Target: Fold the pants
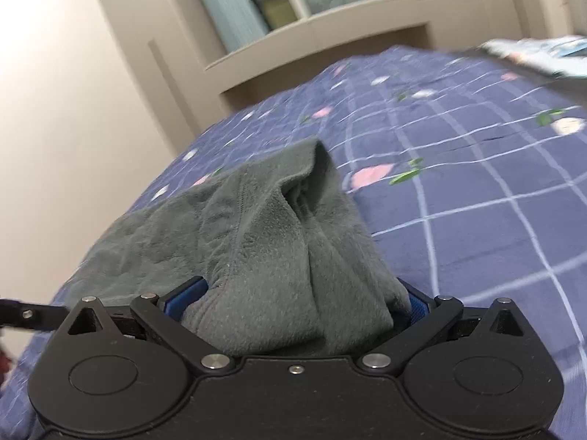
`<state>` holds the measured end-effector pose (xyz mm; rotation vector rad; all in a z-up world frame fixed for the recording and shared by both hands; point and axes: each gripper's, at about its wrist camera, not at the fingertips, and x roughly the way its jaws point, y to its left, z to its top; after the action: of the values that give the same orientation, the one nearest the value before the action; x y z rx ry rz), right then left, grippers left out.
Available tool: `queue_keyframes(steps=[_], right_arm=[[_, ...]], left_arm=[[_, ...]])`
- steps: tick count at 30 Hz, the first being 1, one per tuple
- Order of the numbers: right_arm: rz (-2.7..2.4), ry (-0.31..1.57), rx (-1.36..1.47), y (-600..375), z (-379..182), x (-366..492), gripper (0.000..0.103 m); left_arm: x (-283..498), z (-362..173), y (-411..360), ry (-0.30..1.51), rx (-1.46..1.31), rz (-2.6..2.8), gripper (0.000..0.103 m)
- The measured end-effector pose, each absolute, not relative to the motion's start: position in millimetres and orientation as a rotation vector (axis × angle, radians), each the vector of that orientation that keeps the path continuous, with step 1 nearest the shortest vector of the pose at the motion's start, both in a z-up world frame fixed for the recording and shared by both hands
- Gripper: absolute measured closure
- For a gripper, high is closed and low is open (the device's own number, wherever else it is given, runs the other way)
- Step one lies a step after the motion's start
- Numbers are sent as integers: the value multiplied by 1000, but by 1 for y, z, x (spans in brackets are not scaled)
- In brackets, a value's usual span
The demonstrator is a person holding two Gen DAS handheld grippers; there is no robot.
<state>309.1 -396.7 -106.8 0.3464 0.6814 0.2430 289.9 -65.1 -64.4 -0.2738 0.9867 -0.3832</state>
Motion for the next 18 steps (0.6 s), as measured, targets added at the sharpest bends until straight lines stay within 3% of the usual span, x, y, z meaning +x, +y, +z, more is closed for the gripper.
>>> queue_keyframes(steps=[9,18], right_arm=[[607,886,334,-421,-97,361,0],[701,937,401,-422,-100,382,0]], left_arm=[[326,-94,-57,1097,-401,-490,0],[339,-101,-72,1078,-387,-532,0]])
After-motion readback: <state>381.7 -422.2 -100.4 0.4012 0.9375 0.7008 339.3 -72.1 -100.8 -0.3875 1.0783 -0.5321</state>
